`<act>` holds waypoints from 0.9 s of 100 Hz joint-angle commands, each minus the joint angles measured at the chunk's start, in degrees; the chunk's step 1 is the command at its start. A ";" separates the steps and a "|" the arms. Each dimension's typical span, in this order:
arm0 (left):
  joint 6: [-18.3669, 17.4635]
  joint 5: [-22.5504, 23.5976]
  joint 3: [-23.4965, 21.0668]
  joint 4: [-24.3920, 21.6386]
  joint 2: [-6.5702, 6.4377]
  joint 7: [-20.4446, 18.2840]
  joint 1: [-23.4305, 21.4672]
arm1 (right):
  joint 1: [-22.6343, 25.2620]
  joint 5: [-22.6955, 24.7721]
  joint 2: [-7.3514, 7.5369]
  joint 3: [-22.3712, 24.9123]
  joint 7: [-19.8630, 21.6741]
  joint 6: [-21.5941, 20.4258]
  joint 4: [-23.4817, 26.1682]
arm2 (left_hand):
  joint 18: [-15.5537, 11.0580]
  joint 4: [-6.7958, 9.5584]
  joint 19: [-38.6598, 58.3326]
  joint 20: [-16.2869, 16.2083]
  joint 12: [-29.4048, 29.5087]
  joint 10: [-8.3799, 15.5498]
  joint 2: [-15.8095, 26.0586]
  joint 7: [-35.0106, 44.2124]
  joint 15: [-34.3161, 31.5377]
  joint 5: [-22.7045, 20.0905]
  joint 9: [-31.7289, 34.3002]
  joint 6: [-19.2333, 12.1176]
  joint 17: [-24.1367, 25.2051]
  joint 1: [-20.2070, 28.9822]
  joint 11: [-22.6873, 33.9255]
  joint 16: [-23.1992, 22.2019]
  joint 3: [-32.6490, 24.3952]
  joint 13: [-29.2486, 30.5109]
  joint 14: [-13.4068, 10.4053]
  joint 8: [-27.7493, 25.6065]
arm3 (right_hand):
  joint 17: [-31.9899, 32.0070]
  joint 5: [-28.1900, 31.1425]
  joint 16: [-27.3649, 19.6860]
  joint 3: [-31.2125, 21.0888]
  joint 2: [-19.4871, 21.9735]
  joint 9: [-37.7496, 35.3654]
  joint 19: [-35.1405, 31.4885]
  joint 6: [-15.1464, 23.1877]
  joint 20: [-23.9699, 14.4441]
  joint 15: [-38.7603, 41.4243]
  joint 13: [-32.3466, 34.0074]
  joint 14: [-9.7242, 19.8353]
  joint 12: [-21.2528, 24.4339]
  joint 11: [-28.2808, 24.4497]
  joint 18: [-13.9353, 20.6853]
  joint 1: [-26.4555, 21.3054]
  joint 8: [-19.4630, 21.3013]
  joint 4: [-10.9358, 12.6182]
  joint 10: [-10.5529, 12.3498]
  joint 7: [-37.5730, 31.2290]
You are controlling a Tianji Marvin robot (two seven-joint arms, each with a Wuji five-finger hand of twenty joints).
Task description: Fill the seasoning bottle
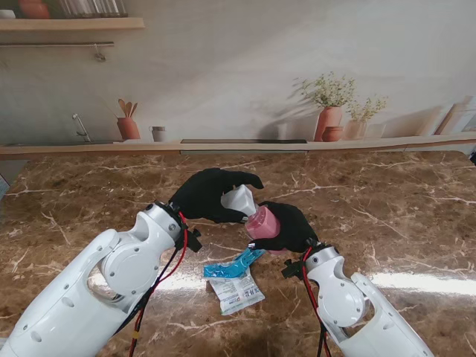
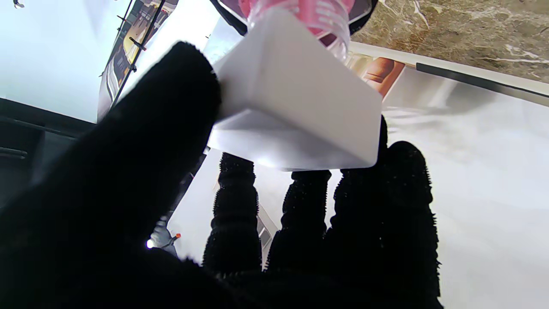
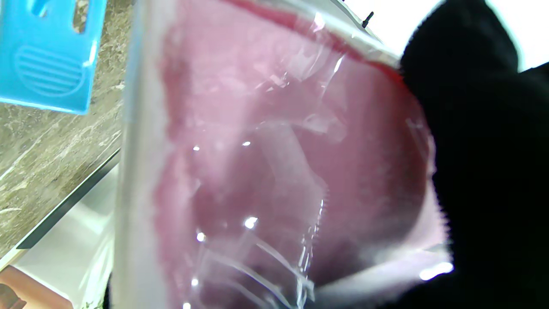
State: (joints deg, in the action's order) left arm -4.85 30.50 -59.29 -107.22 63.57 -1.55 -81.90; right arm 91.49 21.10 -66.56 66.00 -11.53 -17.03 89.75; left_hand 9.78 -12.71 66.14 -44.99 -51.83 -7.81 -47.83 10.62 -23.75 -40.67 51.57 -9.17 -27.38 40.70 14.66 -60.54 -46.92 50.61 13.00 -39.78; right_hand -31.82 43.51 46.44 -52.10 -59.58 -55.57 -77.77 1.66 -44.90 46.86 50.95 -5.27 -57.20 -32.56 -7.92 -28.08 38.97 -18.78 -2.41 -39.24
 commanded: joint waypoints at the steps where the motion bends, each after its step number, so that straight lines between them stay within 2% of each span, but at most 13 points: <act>1: -0.16 -0.05 0.62 0.07 0.43 -0.35 0.35 | -0.10 -0.50 -0.30 -0.18 0.83 0.08 0.22 | -3.14 2.83 1.11 -1.62 -4.48 9.96 7.12 48.71 -5.12 -0.98 8.15 -1.48 0.95 17.83 6.81 -4.01 -8.33 6.18 -2.89 -0.99 | -0.03 10.62 2.73 -14.44 21.57 -4.86 -2.37 16.93 -0.20 11.02 7.11 6.06 -1.71 -5.22 0.73 -14.70 7.19 3.25 8.98 -12.13; 45: -0.57 1.04 1.58 0.69 0.15 -1.27 0.97 | -0.37 -1.84 -0.70 -0.06 -0.05 -0.45 -0.12 | -3.13 2.82 1.11 -2.34 -4.67 10.01 7.37 48.63 -5.32 -0.98 8.16 -1.47 1.15 17.86 6.78 -4.26 -8.21 6.07 -2.67 -1.10 | -0.04 10.54 2.75 -14.39 21.72 -4.86 -2.35 16.92 -0.22 11.05 7.06 6.12 -1.81 -5.18 0.74 -14.70 7.25 3.23 8.91 -12.01; 90: -1.03 1.94 2.15 1.29 0.22 -0.51 1.10 | -0.73 -4.13 -1.28 -1.14 -1.02 -2.22 -0.62 | -3.57 2.78 0.63 -2.50 -4.74 10.03 7.71 48.37 -5.17 -0.88 8.00 -1.45 1.70 18.09 6.65 -4.32 -8.08 5.72 -2.83 -1.30 | 0.06 10.69 2.76 -14.50 21.67 -4.92 -2.30 16.89 -0.25 11.08 7.03 6.06 -1.88 -5.18 0.80 -14.76 7.37 3.26 8.98 -11.99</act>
State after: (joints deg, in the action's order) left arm -5.76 32.27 -57.39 -106.17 63.63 -1.89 -80.56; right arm 90.81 17.69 -67.33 65.03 -13.03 -18.95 88.82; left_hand 9.79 -12.71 66.14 -46.38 -52.44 -7.85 -47.83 10.62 -23.75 -40.67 51.57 -9.17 -27.27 40.70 14.66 -61.14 -46.92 50.61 13.00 -40.30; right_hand -31.82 43.56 46.44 -51.99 -59.58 -55.63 -77.77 1.15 -44.90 47.28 50.96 -5.25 -57.20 -32.56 -7.92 -28.08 39.50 -18.78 -2.41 -39.24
